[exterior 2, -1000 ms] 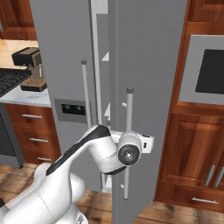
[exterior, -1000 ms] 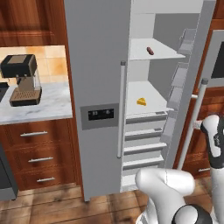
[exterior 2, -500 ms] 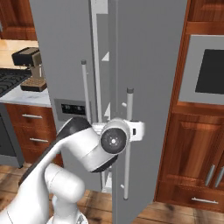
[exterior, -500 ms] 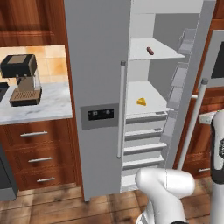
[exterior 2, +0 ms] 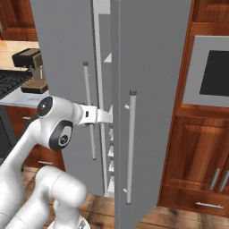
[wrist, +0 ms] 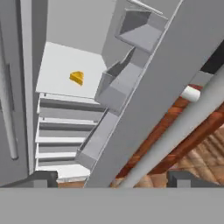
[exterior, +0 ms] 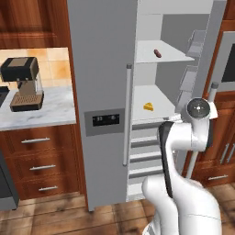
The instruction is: Retrieve the sausage and cheese from the fridge and place them on the cutting board on the counter.
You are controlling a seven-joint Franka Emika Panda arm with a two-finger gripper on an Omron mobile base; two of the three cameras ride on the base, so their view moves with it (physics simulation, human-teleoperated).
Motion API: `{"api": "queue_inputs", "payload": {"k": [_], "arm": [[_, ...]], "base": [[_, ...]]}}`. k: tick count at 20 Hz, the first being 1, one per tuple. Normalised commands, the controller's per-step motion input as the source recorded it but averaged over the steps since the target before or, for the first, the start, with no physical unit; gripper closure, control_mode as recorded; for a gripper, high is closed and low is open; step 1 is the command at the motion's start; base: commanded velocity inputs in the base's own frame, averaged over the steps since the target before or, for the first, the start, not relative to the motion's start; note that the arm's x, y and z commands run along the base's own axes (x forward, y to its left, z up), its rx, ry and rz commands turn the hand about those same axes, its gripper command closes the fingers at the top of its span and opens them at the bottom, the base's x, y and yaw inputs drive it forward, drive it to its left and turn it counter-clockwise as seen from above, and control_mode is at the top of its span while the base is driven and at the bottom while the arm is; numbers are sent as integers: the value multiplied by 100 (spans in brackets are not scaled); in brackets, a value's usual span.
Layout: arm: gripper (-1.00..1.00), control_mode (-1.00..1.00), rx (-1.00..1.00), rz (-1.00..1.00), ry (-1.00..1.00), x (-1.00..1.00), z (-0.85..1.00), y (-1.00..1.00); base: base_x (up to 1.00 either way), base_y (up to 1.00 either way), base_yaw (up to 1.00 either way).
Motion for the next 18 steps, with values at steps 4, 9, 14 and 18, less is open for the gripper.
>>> {"api": "queue_inputs", "payload": {"k": [4,9,14,18], "arm": [[-100,-100,-23,-30,19,76,0,68],[-100,-100,-18,-35,23,71,4,30],[-100,-100,-15,-41,14,34,4,-2],[-100,-100,-11,-36,16,16,9,-41]], "base": [[0,0,0],[0,0,0],[0,0,0],[0,0,0]]}}
